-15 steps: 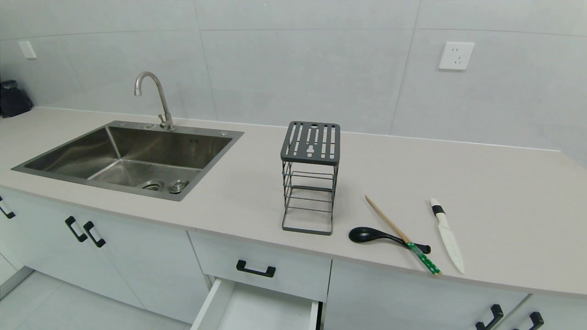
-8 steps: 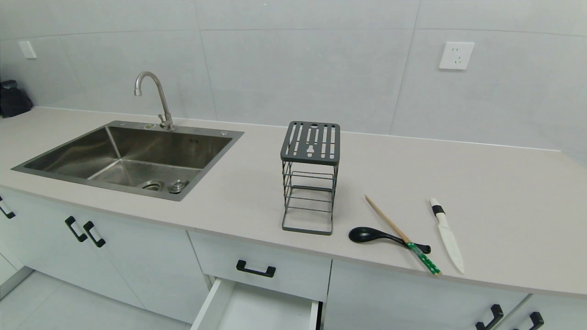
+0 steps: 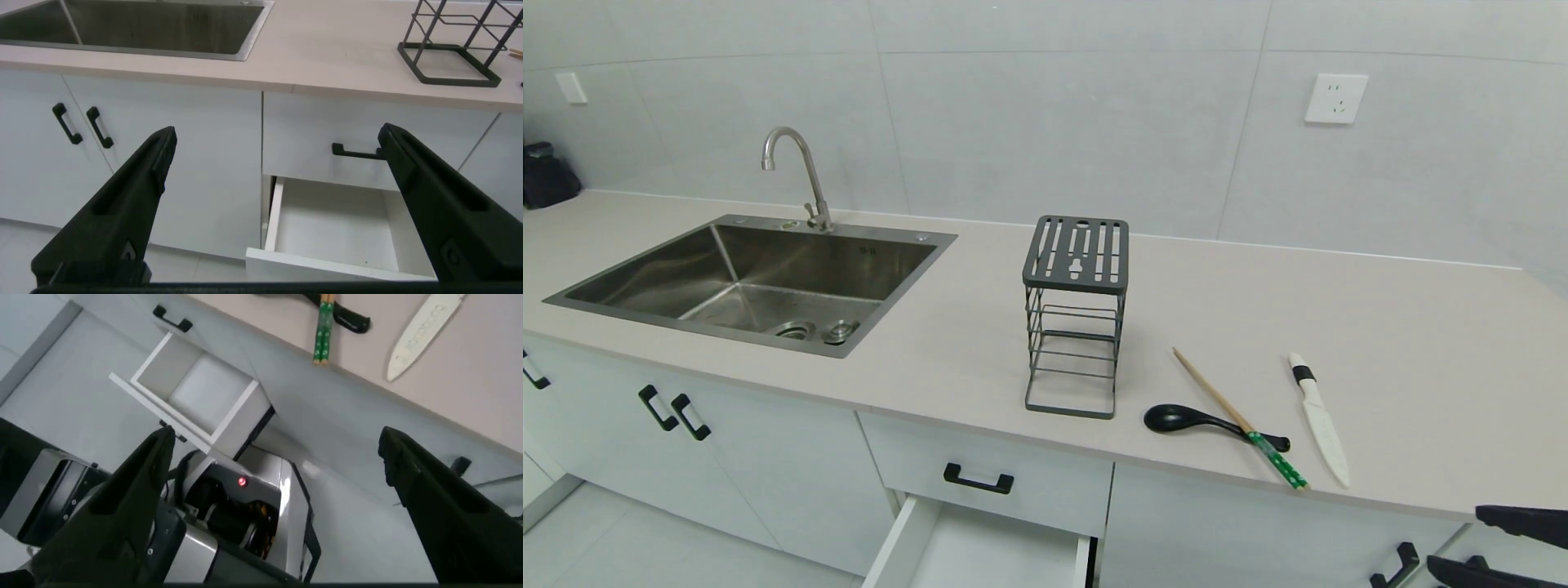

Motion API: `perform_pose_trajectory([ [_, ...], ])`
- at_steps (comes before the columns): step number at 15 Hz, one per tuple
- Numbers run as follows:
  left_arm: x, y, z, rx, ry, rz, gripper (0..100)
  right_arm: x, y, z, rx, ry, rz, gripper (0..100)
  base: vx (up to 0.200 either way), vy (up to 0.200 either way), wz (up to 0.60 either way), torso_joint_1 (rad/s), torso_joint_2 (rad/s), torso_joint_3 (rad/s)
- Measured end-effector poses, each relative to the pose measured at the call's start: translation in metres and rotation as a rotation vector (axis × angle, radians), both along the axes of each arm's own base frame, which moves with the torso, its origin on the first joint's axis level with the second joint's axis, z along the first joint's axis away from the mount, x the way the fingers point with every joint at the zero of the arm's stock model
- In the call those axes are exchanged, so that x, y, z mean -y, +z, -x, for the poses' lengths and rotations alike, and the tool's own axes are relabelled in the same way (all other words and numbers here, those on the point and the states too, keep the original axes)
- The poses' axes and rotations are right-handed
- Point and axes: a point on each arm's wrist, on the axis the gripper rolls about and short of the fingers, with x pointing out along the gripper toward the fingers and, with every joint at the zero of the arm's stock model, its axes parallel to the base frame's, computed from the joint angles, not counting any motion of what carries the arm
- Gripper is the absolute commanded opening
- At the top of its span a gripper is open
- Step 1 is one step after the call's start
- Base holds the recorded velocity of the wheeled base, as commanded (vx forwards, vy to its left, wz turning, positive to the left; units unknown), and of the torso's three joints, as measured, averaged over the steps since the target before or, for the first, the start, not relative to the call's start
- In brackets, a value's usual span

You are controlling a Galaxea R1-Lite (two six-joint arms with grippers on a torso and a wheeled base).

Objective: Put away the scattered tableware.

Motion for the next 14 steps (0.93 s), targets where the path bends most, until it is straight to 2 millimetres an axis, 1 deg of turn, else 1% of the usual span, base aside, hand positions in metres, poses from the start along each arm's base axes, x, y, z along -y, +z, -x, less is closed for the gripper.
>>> perform_pose_trajectory([
  [2,0.000,0.000,0.000,0.000,0.000,0.000,100,-0.007,-0.005,-0.020,-0.026,0.034,0.021,100,0.000,0.000,0.00,0.000,0.00,0.000],
  [4,0.000,0.000,0.000,0.000,0.000,0.000,100,-0.014,-0.011,-0.036,-0.054,0.008,0.079,100,0.000,0.000,0.00,0.000,0.00,0.000],
  [9,0.000,0.000,0.000,0.000,0.000,0.000,100,-0.030,-0.026,-0.077,-0.095,-0.022,0.079,100,0.000,0.000,0.00,0.000,0.00,0.000],
  [14,0.000,0.000,0.000,0.000,0.000,0.000,100,-0.046,-0.046,-0.102,-0.168,-0.018,0.096,100,0.000,0.000,0.00,0.000,0.00,0.000],
])
